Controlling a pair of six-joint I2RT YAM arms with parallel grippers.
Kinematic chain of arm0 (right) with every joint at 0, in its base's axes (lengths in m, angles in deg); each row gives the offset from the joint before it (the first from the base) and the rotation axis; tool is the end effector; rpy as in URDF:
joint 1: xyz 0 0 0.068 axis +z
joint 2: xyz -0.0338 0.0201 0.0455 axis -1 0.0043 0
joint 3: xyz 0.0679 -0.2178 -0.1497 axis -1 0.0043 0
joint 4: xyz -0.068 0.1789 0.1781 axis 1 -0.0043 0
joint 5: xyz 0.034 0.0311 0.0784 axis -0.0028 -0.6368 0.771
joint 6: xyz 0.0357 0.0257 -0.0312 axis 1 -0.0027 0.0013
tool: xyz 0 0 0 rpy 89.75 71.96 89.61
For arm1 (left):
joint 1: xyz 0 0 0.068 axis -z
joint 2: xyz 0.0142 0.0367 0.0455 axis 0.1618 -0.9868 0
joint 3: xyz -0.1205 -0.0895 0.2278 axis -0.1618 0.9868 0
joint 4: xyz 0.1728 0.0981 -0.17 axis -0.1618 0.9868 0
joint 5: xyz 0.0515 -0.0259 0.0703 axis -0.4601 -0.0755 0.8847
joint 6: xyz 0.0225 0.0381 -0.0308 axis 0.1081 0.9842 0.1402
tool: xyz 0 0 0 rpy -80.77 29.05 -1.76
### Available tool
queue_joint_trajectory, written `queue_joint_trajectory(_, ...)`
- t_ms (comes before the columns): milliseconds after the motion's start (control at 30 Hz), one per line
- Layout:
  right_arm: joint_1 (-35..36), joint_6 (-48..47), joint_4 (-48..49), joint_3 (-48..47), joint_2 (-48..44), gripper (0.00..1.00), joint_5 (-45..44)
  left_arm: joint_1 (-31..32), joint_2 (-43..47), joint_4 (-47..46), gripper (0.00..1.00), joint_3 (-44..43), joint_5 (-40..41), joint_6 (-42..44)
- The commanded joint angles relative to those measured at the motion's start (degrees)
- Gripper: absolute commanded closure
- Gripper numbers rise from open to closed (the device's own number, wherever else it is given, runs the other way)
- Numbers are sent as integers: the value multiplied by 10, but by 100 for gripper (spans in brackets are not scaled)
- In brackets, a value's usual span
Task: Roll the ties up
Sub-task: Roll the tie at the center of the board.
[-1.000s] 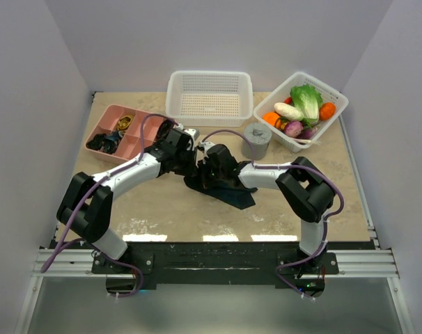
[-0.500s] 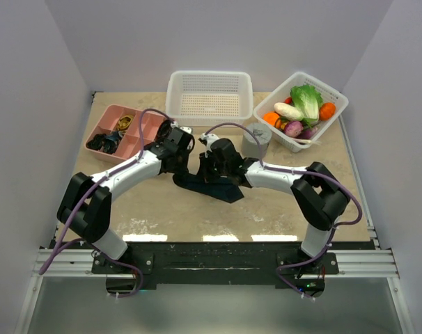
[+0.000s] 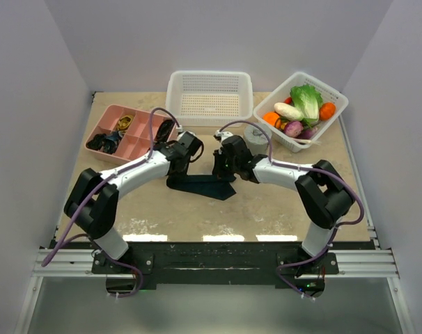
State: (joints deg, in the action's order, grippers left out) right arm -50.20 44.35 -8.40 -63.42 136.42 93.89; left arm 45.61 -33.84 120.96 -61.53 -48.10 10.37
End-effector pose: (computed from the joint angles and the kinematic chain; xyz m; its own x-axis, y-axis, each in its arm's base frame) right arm 0.2903 0.2429 0.1801 -0.7362 -0.1060 -0.6685 -0.4229 0.8431 0.3320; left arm 0.2700 -0.1801 0.2162 -0.8324 0.1595 -0.5307 0.0742 0.9811 0.1785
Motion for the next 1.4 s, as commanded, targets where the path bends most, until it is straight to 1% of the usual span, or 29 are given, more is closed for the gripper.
queue_joint_trajectory(0, -3, -10, -11, 10, -43, 100, -15, 32, -29, 11, 71, -32, 56, -26)
queue_joint_trajectory(133, -4, -12, -15, 17, -52, 100, -19, 59, -77, 32, 71, -62, 84, -46)
queue_joint_trajectory(367, -7, -9, -18, 22, -56, 100, -27, 87, -110, 46, 69, -76, 99, -55)
queue_joint_trajectory(467, -11, -9, -23, 21, -53, 100, -30, 90, -116, 42, 65, -75, 94, -55)
queue_joint_trajectory(500, -11, -9, -25, 20, -51, 100, -31, 91, -118, 41, 61, -75, 93, -54)
queue_joint_trajectory(567, -12, -9, -32, 19, -50, 100, -39, 91, -123, 32, 58, -75, 86, -52)
queue_joint_trajectory(600, -12, -10, -33, 20, -52, 100, -39, 92, -125, 30, 54, -75, 79, -51)
queue_joint_trajectory(700, -13, -10, -35, 25, -55, 100, -49, 95, -129, 16, 49, -75, 59, -46)
queue_joint_trajectory(1000, -27, -9, -46, 24, -54, 100, -64, 99, -113, -16, 41, -71, 4, -35)
queue_joint_trajectory(1200, -47, -8, -53, 34, -63, 100, -91, 100, -119, -13, 38, -73, 6, -32)
queue_joint_trajectory(1267, -52, -8, -55, 37, -62, 98, -93, 100, -114, -13, 37, -74, 7, -31)
queue_joint_trajectory(1300, -54, -7, -58, 37, -57, 88, -92, 100, -110, -13, 36, -74, 7, -30)
queue_joint_trajectory(1367, -60, -4, -63, 36, -54, 78, -95, 100, -104, -5, 33, -82, 9, -25)
